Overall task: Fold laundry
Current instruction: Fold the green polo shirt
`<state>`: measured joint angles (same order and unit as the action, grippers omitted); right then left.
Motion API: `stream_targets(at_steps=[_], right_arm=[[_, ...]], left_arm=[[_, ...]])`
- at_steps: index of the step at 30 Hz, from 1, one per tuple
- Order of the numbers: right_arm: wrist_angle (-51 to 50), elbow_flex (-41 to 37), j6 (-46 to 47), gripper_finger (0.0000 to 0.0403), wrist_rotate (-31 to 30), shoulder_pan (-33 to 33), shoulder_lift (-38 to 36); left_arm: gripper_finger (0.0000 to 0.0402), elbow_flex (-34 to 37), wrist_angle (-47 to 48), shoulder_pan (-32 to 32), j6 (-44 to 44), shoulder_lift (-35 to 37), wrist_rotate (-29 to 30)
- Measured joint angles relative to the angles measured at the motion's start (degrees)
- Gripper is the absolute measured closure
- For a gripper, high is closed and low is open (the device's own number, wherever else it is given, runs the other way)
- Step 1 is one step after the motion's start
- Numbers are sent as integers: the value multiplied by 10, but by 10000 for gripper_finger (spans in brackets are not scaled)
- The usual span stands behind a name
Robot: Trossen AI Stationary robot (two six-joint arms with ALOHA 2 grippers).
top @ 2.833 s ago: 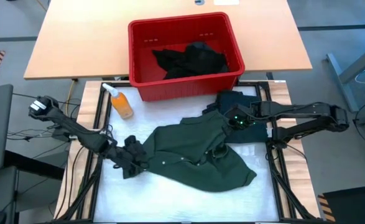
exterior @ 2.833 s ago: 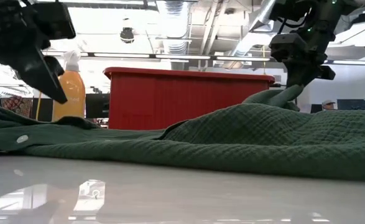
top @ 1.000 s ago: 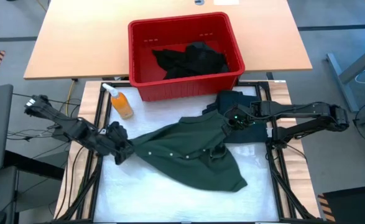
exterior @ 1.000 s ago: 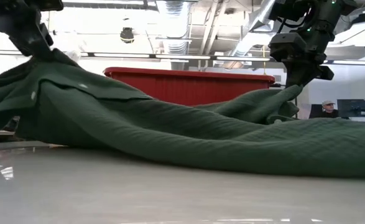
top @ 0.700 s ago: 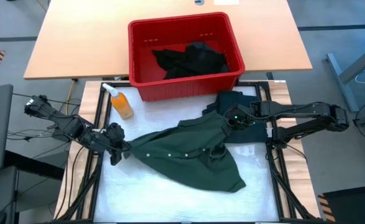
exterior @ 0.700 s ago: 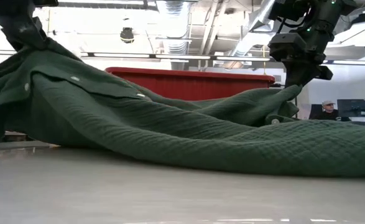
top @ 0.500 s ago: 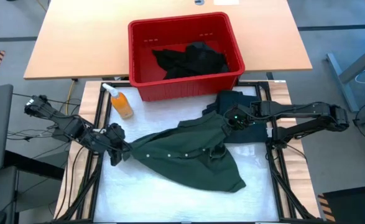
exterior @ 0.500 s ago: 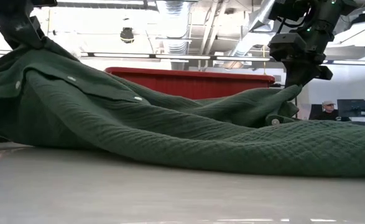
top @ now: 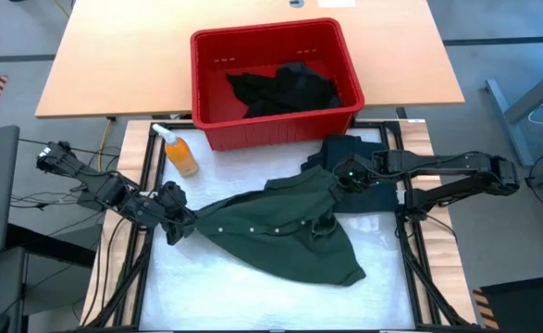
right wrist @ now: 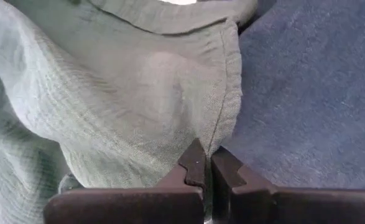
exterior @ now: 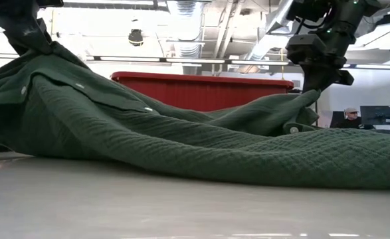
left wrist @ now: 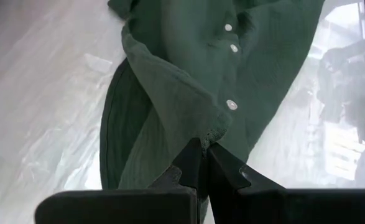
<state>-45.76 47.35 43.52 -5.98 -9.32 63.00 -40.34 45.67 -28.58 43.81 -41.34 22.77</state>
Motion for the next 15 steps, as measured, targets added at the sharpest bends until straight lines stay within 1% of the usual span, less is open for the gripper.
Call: stream_targets(at_steps=[10,15], right_arm=[[12,0,0,382,0,0,0],[12,0,0,382,0,0,0]], left_arm=[[400,0,0,0,3,0,12],[377,0,-1,0,3,0,19]])
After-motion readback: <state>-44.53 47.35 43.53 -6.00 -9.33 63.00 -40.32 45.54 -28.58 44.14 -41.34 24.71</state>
